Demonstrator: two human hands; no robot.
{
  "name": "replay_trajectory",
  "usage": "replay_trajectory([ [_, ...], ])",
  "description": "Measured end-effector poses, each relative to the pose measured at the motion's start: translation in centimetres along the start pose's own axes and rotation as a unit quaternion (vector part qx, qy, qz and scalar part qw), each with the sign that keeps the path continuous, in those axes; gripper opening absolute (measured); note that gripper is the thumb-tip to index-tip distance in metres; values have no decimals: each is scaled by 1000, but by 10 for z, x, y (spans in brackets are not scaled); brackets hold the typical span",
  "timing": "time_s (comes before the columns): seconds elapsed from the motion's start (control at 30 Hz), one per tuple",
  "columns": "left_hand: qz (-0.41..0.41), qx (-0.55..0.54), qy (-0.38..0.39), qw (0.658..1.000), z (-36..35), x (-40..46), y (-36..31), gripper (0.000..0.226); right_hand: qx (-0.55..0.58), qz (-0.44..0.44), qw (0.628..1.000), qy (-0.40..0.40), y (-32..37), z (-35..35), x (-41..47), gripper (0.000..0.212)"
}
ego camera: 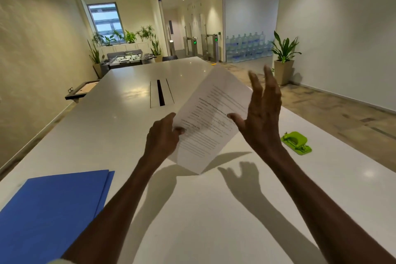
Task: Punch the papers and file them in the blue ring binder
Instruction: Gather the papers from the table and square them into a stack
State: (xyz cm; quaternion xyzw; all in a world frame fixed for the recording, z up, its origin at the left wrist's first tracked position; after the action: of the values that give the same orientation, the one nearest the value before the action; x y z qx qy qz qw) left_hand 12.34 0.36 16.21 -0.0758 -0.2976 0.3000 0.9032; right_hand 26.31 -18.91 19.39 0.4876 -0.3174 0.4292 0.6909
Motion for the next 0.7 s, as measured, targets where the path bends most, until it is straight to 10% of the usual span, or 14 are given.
replay_trajectory([
  [0.2,-104,193,-35,975,28,17,-45,12,-204,217,944,144,39,-11,25,66],
  [0.47,-190,291,-73,935,22,17,-87,32,-121,64,970,201,0,-27,8,8],
  [0.6,-52,187,-257,947,26,9,-69,91,-12,-113,982,152,-39,-20,2,3],
  [0.7,136,-68,-230,961,9,-2,-47,120,117,-214,961,132,-65,-18,0,19],
])
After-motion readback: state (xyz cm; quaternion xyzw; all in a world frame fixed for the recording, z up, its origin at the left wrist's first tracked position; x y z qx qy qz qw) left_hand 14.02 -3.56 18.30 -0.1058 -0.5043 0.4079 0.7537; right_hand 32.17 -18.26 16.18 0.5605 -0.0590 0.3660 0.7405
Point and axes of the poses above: each hand's wrist, its own x-axis towards the middle knuckle, its own z-axis out of the back of the hand, y = z × x, the point moved 4 cm from there along x, towards the middle knuckle, and after that the axes turned 12 degrees about x, right-handed, at the moved point
